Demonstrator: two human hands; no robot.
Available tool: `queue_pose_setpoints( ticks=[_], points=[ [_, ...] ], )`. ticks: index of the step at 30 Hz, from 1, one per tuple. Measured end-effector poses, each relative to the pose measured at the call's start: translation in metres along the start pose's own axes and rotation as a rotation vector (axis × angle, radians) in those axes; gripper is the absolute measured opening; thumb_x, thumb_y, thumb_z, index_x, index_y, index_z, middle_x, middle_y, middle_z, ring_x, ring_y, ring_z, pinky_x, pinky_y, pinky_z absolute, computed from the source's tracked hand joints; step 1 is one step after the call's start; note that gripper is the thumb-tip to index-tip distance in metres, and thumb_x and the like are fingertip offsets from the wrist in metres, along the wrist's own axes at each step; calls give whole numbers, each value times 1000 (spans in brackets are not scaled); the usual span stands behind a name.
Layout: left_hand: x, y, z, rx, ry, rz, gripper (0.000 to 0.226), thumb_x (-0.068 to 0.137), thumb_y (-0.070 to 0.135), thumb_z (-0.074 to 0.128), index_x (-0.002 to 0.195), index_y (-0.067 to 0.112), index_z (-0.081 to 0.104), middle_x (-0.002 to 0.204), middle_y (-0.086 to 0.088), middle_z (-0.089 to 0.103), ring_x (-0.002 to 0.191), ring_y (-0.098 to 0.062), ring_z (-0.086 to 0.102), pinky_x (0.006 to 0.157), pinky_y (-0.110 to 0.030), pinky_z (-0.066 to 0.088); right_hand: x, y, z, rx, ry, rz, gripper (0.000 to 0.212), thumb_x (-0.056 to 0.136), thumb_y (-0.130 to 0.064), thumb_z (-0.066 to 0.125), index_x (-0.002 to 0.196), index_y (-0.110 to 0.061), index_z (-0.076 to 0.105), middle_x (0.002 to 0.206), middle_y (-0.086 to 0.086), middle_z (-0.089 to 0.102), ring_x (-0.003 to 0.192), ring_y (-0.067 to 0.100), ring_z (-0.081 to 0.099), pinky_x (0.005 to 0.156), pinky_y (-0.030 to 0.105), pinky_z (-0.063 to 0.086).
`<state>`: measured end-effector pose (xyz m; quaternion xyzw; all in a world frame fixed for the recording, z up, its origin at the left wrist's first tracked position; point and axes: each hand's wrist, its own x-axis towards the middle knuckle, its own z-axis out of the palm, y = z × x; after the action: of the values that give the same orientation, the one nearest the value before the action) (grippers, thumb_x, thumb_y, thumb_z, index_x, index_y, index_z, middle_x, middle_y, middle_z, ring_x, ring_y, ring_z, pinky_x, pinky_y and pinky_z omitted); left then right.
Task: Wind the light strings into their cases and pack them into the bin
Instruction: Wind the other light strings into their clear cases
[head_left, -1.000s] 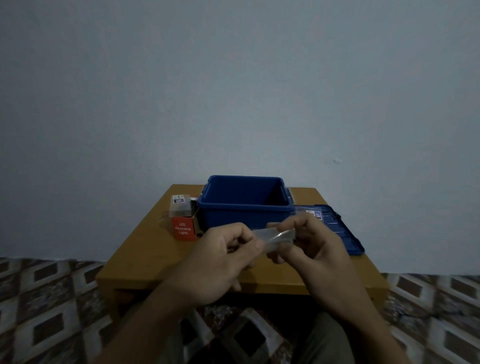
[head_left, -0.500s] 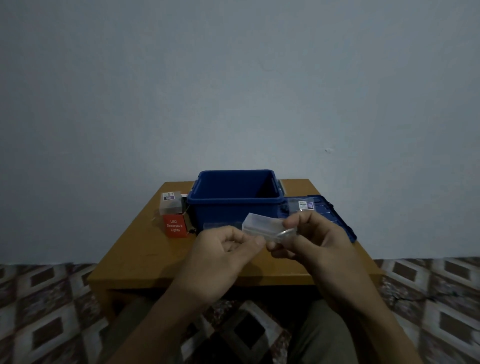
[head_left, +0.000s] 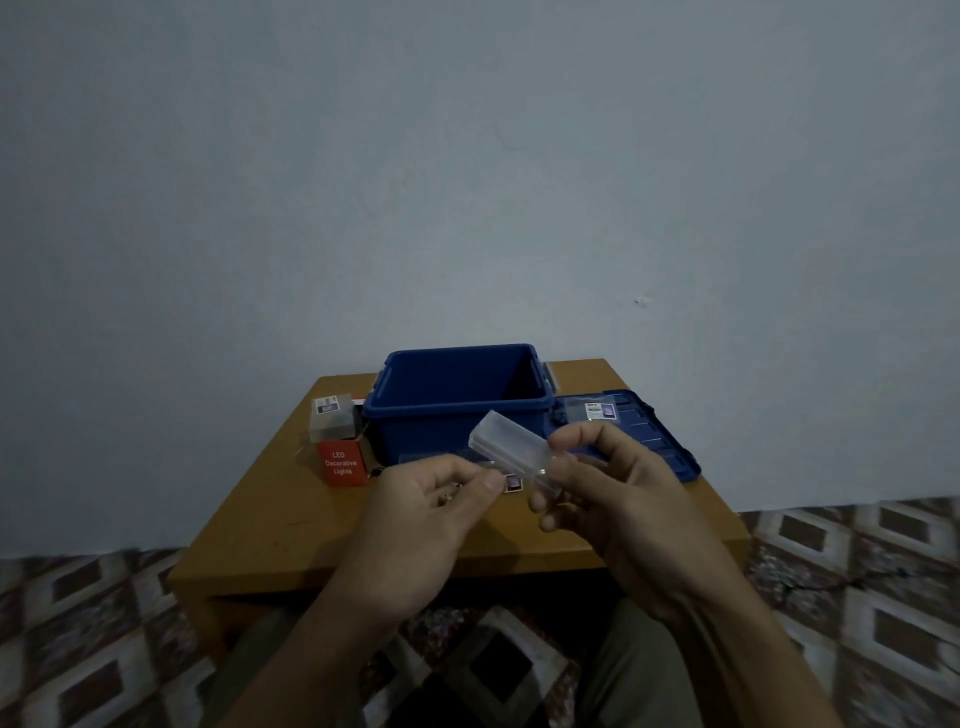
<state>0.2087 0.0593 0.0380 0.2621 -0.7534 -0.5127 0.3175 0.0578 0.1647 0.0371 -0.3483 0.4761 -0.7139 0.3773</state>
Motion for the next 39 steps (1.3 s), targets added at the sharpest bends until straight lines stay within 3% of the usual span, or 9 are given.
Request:
queue_pose_setpoints(
  ticks=[3, 6, 11, 14, 17, 21, 26, 32, 39],
  points=[
    [2, -3, -3, -12, -22, -3, 24, 86, 46, 65, 97, 27, 73, 82, 9, 75, 79, -1, 67, 74, -27, 47, 0, -3, -2, 66, 29, 16, 41, 80, -3, 69, 120, -5, 59, 87, 19, 68, 71, 27, 65, 66, 35, 58],
    [4, -7, -11, 68, -78, 8, 19, 91, 40, 64, 105, 28, 67, 68, 2, 64, 57, -6, 56, 56, -24, 45, 1, -8, -5, 135, 67, 16, 45, 71, -5, 70, 115, 3, 64, 85, 19, 68, 68, 26, 65, 62, 31, 59],
    [8, -11, -21, 228, -174, 38, 24, 88, 49, 56, 93, 33, 73, 80, 12, 67, 71, -4, 62, 66, -23, 50, 0, -10, -4, 187, 64, 29, 33, 76, -2, 65, 108, 1, 70, 80, 18, 68, 65, 26, 65, 59, 30, 58],
    [12, -12, -24, 282, -181, 6, 20, 94, 41, 57, 86, 36, 75, 70, 13, 65, 62, -4, 57, 60, -24, 45, -3, -13, -2, 169, -6, 11, 34, 74, -5, 65, 107, 3, 71, 80, 18, 67, 63, 25, 62, 57, 31, 56],
    [16, -11, -28, 258, -175, -39, 21, 97, 29, 58, 85, 36, 74, 70, 12, 67, 60, -4, 57, 56, -23, 44, -5, -13, -2, 84, -120, 13, 33, 75, -2, 72, 107, 5, 68, 80, 15, 68, 62, 24, 61, 55, 29, 55],
    [24, -1, -36, 338, -206, 1, 19, 98, 25, 58, 84, 27, 71, 87, 11, 71, 75, -5, 64, 62, -21, 50, -7, -7, -4, -82, -229, 9, 20, 80, -8, 70, 99, -2, 67, 81, 13, 67, 63, 23, 62, 58, 30, 54],
    [34, 19, -45, 172, -304, -51, 36, 98, 31, 56, 65, 26, 66, 62, 2, 56, 53, -10, 48, 52, -22, 38, -10, -7, -5, -508, -368, 51, 15, 91, -6, 70, 104, -11, 64, 86, 8, 71, 73, 21, 69, 72, 33, 58],
    [28, 38, -37, 143, -254, 8, 29, 97, 31, 58, 73, 19, 71, 65, -3, 58, 47, -7, 41, 44, -16, 33, -7, 3, 1, -815, -159, -79, 17, 88, -25, 73, 99, -30, 60, 96, -1, 68, 81, 15, 69, 76, 38, 61],
    [-5, 32, -17, -47, -213, 20, 17, 97, 22, 59, 92, 18, 75, 64, -1, 56, 43, -6, 36, 40, -17, 28, -4, 5, 2, -570, 162, -251, 16, 88, -14, 72, 100, -19, 61, 91, 6, 69, 79, 23, 70, 71, 43, 61]
  ],
)
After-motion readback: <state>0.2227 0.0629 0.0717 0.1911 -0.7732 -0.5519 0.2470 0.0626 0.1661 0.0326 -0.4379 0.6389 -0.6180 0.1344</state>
